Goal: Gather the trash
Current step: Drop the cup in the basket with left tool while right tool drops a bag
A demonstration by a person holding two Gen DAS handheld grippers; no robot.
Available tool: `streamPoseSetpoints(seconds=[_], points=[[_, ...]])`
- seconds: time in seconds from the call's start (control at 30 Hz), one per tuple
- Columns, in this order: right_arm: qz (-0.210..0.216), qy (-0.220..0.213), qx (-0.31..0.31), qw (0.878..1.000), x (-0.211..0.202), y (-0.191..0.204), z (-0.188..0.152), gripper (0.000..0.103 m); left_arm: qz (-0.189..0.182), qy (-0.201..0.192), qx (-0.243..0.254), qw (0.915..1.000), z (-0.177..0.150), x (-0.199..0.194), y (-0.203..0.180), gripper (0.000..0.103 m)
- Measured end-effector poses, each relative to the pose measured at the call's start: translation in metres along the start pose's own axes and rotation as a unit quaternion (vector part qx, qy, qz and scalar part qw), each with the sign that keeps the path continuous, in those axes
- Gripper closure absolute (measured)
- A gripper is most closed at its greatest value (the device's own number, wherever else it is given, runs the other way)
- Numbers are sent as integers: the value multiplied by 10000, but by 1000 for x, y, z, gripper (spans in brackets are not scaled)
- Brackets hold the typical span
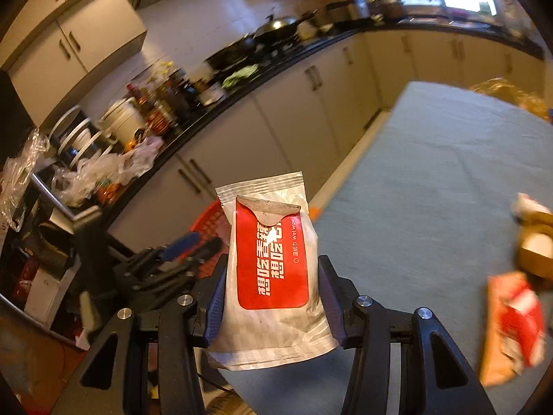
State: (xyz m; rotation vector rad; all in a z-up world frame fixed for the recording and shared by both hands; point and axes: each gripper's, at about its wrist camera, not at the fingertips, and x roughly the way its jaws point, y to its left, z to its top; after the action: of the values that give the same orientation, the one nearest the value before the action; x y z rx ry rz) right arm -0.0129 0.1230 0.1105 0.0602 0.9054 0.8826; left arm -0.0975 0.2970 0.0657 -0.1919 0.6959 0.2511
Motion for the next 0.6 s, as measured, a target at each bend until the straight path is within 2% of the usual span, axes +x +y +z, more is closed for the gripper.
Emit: streamPoseSetpoints(seconds=[0.13,0.27,0.33,0.4,0.47,0.6], points=[[88,185,-16,9998,37,14,11,50,35,164,-240,9996,-3,17,23,63],[62,331,28,9994,73,22,22,48,-15,167,-375,9992,-13,15,32,63],[106,335,66,9994,85,24,27,46,-2,145,-395,9991,-16,11,34,55],[150,332,106,9993,92,25,31,37,9,111,-470,9988,-19,7,37,47],[169,325,146,9992,91,23,30,36,4,40,-493,9988,-22,-1,38,47],[179,171,126,9996,68,17,23,36,-82,-112,-474,9988,-25,-19,34,35]])
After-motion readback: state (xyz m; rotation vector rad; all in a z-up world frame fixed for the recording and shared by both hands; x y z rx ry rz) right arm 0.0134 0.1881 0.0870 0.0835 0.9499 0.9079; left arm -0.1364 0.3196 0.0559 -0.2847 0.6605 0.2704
